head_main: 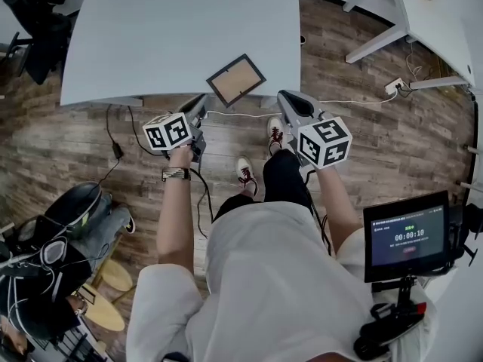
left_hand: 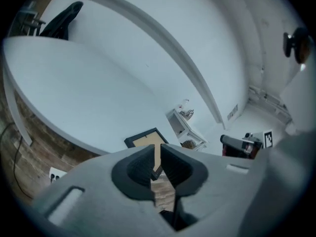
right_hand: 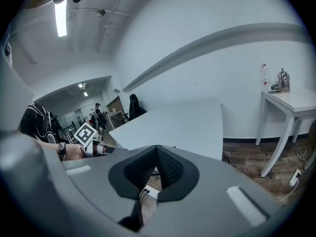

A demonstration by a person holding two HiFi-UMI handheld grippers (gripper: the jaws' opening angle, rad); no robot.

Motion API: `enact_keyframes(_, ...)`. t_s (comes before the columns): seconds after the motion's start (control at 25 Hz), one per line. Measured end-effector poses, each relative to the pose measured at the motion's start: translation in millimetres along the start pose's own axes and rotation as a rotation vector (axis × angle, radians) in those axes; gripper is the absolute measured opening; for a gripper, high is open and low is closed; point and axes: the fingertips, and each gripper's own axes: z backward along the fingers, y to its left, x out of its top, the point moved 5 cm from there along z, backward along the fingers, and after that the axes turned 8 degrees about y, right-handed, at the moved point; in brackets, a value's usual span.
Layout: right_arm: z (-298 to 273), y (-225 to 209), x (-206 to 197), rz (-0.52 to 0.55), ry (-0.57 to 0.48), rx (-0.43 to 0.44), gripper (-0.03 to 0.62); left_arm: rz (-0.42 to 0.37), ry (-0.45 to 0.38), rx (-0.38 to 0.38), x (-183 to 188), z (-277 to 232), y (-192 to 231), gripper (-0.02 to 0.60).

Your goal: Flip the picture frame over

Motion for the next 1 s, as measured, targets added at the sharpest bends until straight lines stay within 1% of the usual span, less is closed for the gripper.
enact_keyframes(0.08, 4.6, 6.8, 9.9, 0.003, -0.017, 0.005, 0.002, -0.068, -0.022, 0.02, 8.8, 9.3, -19.5, 0.02)
enact_keyframes(0.16, 3.6, 7.9, 15.9, 0.01, -0.029, 0.009, 0.002, -0.13, -0.032, 0.031, 14.1, 11.4, -34.7, 0.005)
enact_keyframes(0.32, 6.6, 11.5, 29.4, 0.038, -0.054, 0.014, 0.002, -0.28, -0.041, 0.065, 21.2, 16.4, -68.9, 0.003)
enact_keyframes(0.48, 18.0, 17.5, 51.8, 0.052, -0.087, 0.018, 0.002, -0.407, -0.083, 0.117, 39.6, 33.4, -104.3, 0.003)
enact_keyframes(0.6, 26.1, 24.5, 73.1, 0.088, -0.123, 0.016, 0.002, -0.495, -0.119, 0.144, 57.8, 47.1, -129.0, 0.003)
enact_keyframes(0.8, 44.7, 40.1, 110.2, 0.147, -0.208, 0.029, 0.002, -0.616, -0.185, 0.196, 84.3, 68.3, -163.4, 0.003)
enact_keyframes(1.0, 65.2, 56.0, 140.1, 0.216, -0.268, 0.0, 0.002, -0.68, -0.228, 0.235, 100.3, 89.4, -184.6, 0.004)
